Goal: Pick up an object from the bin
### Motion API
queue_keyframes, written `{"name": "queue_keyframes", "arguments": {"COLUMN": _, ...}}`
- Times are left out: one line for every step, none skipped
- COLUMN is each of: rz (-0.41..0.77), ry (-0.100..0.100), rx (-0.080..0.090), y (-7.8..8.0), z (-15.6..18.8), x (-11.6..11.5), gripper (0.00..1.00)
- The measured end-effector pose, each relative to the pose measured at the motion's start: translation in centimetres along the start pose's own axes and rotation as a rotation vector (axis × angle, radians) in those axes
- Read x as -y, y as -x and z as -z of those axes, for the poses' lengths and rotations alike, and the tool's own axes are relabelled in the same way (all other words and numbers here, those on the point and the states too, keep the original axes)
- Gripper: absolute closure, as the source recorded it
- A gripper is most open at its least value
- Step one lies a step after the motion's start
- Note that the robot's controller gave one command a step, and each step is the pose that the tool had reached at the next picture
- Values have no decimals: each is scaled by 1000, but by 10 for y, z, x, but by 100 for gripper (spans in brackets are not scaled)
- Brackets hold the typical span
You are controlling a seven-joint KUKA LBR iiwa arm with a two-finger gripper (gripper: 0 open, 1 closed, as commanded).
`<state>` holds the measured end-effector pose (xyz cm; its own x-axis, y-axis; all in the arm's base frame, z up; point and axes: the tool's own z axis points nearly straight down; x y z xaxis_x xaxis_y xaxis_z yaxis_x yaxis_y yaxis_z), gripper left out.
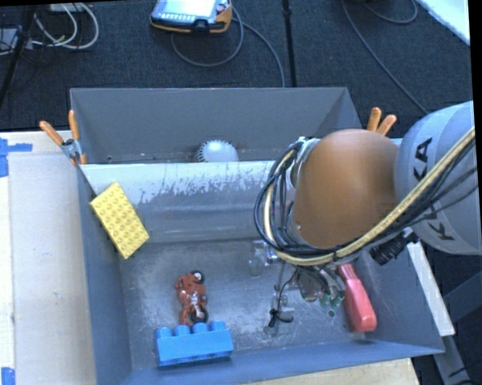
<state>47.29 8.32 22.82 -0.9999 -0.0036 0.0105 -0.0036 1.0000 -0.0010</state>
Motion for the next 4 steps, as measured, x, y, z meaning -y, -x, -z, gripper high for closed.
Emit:
{"name": "queue_keyframes", "arguments": {"rz": -3, "ry": 1, "rx": 8, "y": 1, "z": 4, "x": 0, "gripper": 0}}
{"name": "queue_keyframes", "arguments": {"rz": 57, "ry": 0, "rx": 12, "y": 27, "z": -26, "x": -24, "gripper": 0}}
{"name": "queue_keyframes", "arguments": {"rz": 211, "ry": 0, "rx": 7, "y": 41, "z": -66, "x": -69, "gripper": 0}}
{"name": "queue_keyframes", "arguments": {"rz": 245, "ry": 2, "rx": 16, "y": 85, "z": -107, "x": -74, "gripper": 0}}
